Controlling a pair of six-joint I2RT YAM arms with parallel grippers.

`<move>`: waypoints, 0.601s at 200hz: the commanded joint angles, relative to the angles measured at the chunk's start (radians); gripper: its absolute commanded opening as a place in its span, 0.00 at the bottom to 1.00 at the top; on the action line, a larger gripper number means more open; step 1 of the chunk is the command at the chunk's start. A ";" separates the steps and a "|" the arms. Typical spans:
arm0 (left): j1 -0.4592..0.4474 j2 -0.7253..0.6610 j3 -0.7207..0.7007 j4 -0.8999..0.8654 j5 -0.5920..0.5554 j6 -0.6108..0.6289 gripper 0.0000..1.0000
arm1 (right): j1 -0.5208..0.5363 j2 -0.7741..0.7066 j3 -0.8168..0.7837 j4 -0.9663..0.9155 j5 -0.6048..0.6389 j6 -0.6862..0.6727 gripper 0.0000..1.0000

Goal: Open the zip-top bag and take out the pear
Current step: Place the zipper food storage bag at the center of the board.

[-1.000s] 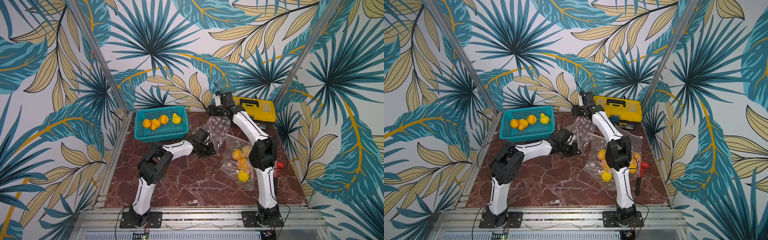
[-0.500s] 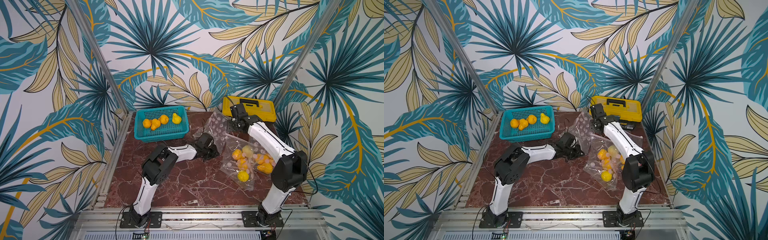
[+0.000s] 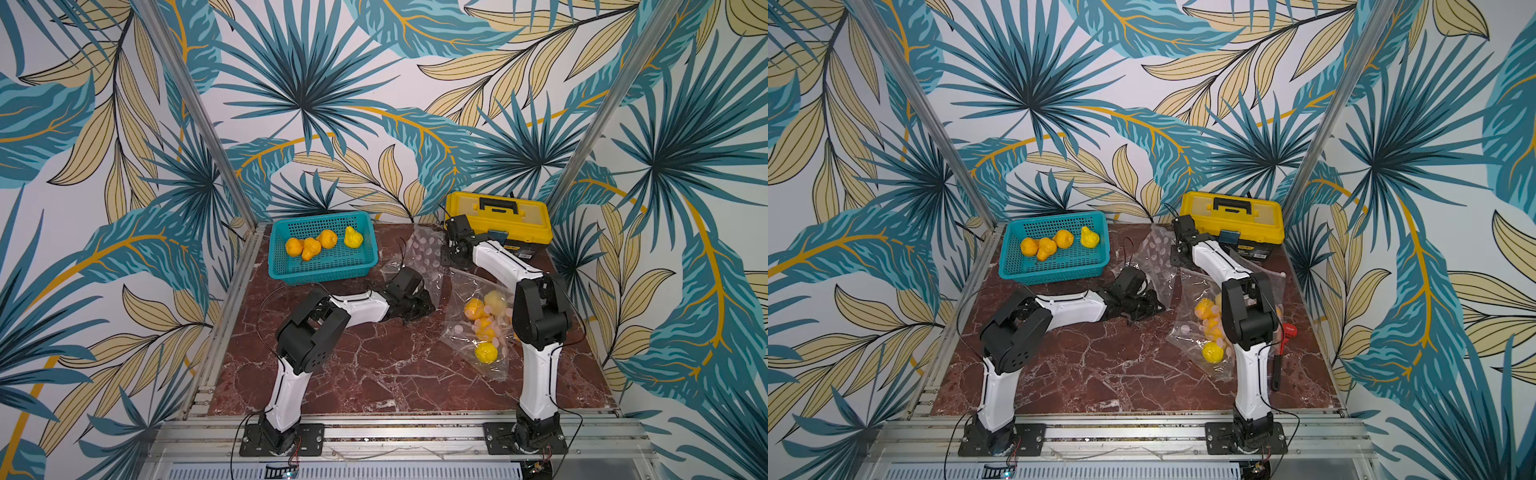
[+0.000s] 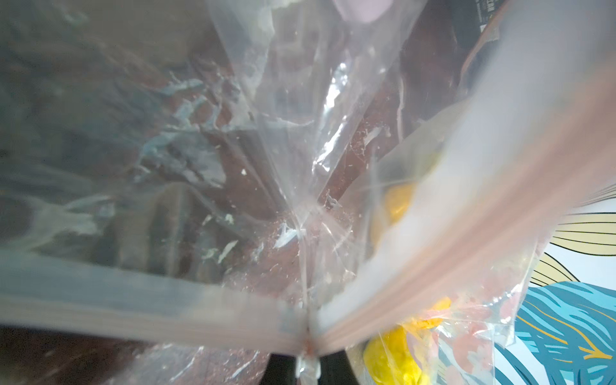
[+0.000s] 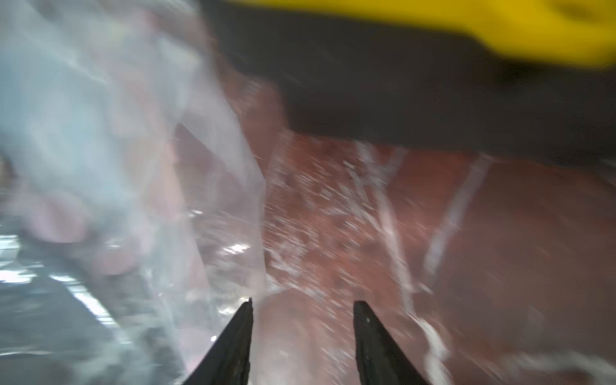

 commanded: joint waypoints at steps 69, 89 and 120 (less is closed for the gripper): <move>0.100 0.181 0.273 0.016 -0.013 0.037 0.03 | 0.002 -0.248 -0.057 -0.179 0.148 -0.021 0.54; 0.111 0.223 0.362 -0.001 -0.011 0.067 0.10 | 0.001 -0.350 -0.161 -0.238 0.138 0.004 0.56; 0.114 0.265 0.472 -0.048 0.032 0.140 0.42 | 0.001 -0.430 -0.270 -0.334 0.071 0.023 0.64</move>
